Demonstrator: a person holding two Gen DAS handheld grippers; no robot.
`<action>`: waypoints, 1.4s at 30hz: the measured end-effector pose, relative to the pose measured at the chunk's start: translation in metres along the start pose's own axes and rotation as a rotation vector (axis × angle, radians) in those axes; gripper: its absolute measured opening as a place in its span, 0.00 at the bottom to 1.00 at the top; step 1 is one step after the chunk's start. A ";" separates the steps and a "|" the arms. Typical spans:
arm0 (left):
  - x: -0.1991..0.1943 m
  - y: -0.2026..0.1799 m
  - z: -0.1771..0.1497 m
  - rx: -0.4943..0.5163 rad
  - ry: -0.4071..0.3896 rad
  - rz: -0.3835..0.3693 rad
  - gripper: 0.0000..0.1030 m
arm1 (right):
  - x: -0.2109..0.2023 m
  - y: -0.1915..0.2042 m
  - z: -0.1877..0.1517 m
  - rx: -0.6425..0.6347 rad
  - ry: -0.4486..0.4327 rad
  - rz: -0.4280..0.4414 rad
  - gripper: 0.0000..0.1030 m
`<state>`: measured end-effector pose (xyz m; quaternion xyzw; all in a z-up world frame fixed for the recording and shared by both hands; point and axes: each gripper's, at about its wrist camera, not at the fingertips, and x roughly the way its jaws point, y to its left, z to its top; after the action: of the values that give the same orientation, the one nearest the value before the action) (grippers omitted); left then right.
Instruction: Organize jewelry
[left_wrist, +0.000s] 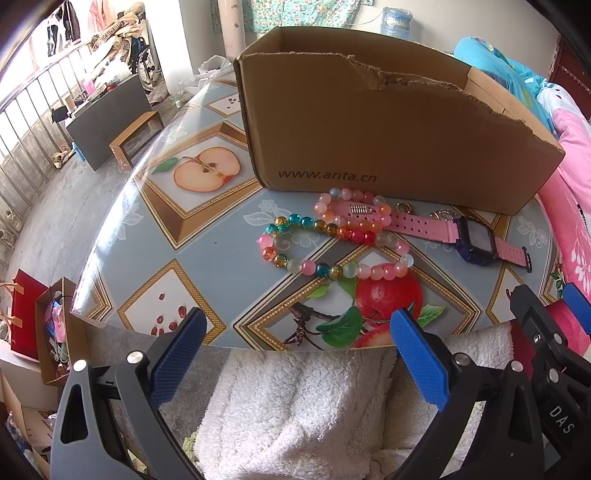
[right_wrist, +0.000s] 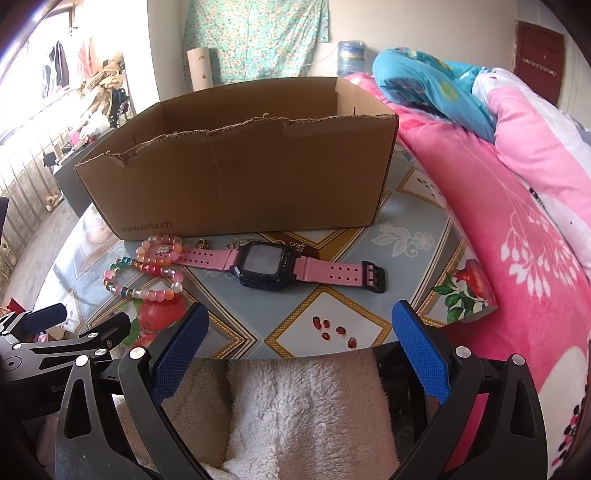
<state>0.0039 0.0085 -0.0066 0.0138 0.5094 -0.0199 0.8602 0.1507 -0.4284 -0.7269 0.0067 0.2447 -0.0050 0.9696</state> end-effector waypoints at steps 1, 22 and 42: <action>0.000 0.000 0.000 0.000 0.000 0.000 0.95 | 0.000 0.000 0.000 0.000 0.001 0.000 0.92; -0.002 0.015 -0.004 0.010 -0.026 -0.035 0.95 | -0.005 -0.001 0.005 0.004 -0.032 -0.009 0.92; -0.005 0.051 0.021 0.149 -0.283 -0.165 0.70 | 0.016 0.039 0.030 -0.045 0.012 0.292 0.65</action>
<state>0.0227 0.0587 0.0083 0.0327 0.3796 -0.1298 0.9154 0.1791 -0.3897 -0.7079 0.0206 0.2470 0.1416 0.9584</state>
